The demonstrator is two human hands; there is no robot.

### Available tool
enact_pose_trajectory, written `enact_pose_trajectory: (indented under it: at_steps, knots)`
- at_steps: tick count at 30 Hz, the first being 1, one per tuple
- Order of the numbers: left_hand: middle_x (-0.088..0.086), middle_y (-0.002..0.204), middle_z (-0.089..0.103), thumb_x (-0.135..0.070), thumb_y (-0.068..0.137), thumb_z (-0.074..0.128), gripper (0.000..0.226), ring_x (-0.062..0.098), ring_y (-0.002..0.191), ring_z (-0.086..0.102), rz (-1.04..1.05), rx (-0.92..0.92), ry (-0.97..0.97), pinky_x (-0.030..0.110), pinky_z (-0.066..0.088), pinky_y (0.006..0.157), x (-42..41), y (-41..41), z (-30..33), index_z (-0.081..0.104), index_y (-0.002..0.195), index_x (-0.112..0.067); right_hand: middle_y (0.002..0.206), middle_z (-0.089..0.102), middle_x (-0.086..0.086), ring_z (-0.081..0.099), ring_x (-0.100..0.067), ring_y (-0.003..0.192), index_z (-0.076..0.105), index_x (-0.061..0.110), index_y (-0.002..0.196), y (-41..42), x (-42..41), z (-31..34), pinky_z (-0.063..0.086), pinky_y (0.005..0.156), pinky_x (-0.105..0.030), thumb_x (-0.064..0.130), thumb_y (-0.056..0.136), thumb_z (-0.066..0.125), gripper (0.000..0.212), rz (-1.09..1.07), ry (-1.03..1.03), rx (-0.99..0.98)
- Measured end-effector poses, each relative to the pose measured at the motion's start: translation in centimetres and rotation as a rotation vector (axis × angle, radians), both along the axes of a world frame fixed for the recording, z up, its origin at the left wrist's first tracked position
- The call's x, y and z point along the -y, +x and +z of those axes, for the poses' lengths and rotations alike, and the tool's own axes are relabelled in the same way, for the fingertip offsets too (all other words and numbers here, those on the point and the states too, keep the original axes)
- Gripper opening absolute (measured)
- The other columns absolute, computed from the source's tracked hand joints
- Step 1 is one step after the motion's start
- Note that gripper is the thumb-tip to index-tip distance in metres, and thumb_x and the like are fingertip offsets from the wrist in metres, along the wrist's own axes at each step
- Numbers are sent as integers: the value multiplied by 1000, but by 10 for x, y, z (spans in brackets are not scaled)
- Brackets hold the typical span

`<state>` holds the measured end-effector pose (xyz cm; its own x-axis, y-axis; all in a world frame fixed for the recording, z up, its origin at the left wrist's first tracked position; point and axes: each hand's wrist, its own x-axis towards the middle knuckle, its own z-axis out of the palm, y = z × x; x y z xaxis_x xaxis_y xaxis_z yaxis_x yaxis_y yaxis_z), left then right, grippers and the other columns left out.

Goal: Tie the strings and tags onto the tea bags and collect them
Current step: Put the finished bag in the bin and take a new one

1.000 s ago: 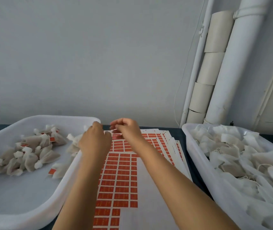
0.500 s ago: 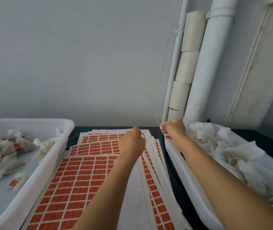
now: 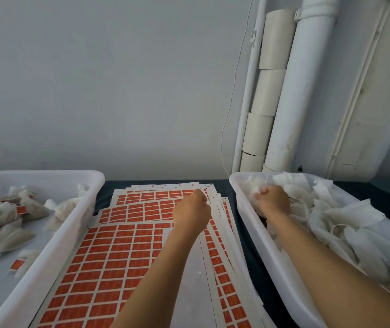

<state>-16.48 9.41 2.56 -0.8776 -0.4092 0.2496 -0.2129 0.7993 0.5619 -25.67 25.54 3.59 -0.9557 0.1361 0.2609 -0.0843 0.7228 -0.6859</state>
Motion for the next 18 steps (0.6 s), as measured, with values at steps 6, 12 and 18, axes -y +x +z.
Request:
enact_pose_trajectory:
  at_steps: [6, 12, 18]
  knots:
    - [-2, 112, 63, -23, 93, 56, 23, 11, 87, 60, -71, -138, 285, 18, 51, 64, 20, 7, 2, 56, 116, -19, 83, 62, -4, 55, -20, 75, 59, 4, 81, 8, 15, 49, 40, 67, -28, 16, 88, 61, 14, 147, -252, -326]
    - [-7, 120, 58, -35, 88, 60, 37, 8, 100, 61, -400, -294, 714, 15, 52, 67, 32, 30, 13, 48, 121, -24, 79, 61, 0, 55, -10, 66, 58, 15, 79, 47, 58, 75, 42, 50, -14, 16, 86, 64, 9, 563, -477, -134]
    - [1, 101, 63, -39, 81, 62, 41, 15, 88, 67, -415, -287, 797, 20, 53, 67, 40, 49, -10, 54, 114, -16, 81, 64, 2, 61, -8, 66, 61, 17, 88, 75, 93, 20, 45, 49, -12, 22, 87, 63, 6, 721, -417, 150]
